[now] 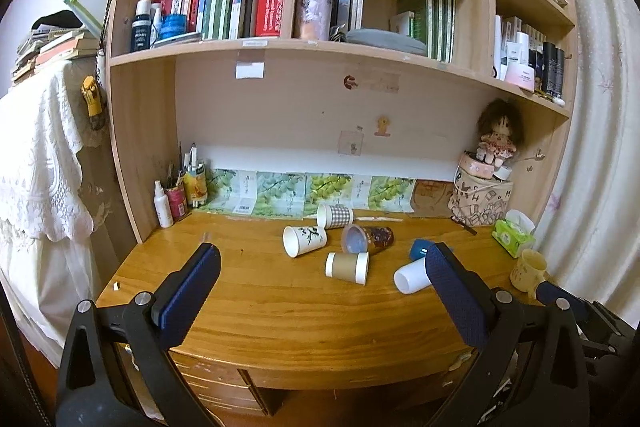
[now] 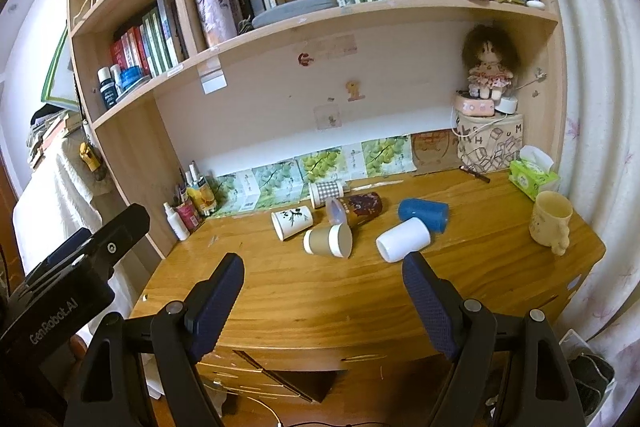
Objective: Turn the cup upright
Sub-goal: 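Move the left tool toward the white panda-print cup lying on the desk, then lower the left tool over the panda cup and close its fingers on it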
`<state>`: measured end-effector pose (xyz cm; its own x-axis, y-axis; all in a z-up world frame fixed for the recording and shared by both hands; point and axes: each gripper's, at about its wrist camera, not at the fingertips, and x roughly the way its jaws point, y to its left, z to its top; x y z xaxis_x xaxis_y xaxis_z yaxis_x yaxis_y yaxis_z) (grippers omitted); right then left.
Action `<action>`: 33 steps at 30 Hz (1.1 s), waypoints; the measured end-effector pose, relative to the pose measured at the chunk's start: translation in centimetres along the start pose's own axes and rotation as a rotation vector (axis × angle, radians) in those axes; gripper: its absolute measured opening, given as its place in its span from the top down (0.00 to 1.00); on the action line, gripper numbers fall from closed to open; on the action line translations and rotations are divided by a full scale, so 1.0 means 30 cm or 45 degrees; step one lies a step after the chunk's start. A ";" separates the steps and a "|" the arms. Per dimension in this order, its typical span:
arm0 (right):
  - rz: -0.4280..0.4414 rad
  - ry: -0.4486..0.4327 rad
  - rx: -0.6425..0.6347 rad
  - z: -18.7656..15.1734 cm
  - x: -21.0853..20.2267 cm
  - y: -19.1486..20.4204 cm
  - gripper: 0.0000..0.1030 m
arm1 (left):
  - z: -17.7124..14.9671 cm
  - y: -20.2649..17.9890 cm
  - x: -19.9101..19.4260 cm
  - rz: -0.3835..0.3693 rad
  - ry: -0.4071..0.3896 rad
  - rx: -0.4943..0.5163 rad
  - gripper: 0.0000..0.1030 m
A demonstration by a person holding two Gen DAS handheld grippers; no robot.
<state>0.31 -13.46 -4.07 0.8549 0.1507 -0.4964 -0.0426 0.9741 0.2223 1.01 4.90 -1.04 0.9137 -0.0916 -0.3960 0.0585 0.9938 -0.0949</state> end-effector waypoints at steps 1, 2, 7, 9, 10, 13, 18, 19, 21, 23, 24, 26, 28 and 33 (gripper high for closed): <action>0.000 0.005 -0.001 -0.005 0.003 0.009 0.20 | -0.001 0.012 0.005 -0.006 0.010 -0.004 0.01; 0.000 0.012 -0.003 -0.009 0.008 0.018 0.20 | -0.004 0.020 0.009 -0.012 0.020 -0.006 0.01; -0.009 0.046 -0.006 -0.034 0.027 0.059 0.20 | -0.014 0.050 0.029 -0.050 0.066 -0.010 0.01; -0.018 0.060 -0.005 -0.040 0.031 0.072 0.20 | -0.016 0.058 0.035 -0.069 0.079 -0.013 0.01; -0.023 0.066 -0.005 -0.043 0.032 0.077 0.20 | -0.015 0.061 0.040 -0.079 0.086 -0.016 0.01; -0.037 0.073 -0.006 -0.046 0.031 0.085 0.20 | -0.012 0.058 0.059 -0.103 0.109 -0.017 0.01; -0.052 0.096 -0.005 -0.036 0.048 0.085 0.20 | -0.006 0.057 0.100 -0.125 0.152 -0.033 0.01; -0.050 0.101 -0.006 -0.032 0.052 0.083 0.20 | -0.005 0.054 0.114 -0.124 0.167 -0.036 0.01; -0.047 0.111 -0.012 -0.026 0.065 0.080 0.20 | 0.000 0.052 0.136 -0.118 0.192 -0.040 0.01; -0.039 0.125 -0.018 -0.015 0.084 0.075 0.20 | 0.004 0.046 0.169 -0.109 0.221 -0.046 0.01; -0.036 0.132 -0.022 -0.012 0.093 0.076 0.20 | 0.004 0.046 0.183 -0.104 0.232 -0.047 0.01; -0.021 0.153 -0.034 -0.002 0.123 0.069 0.20 | 0.007 0.041 0.222 -0.094 0.260 -0.052 0.01; 0.000 0.172 -0.046 0.012 0.156 0.059 0.20 | 0.013 0.031 0.260 -0.074 0.284 -0.054 0.01; 0.048 0.191 -0.067 0.062 0.243 0.026 0.20 | 0.040 0.013 0.347 -0.021 0.322 -0.057 0.01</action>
<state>7.47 -11.92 -5.94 0.7654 0.2069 -0.6094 -0.1035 0.9742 0.2007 11.03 4.42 -4.12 0.7829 -0.1266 -0.6092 0.0495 0.9886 -0.1418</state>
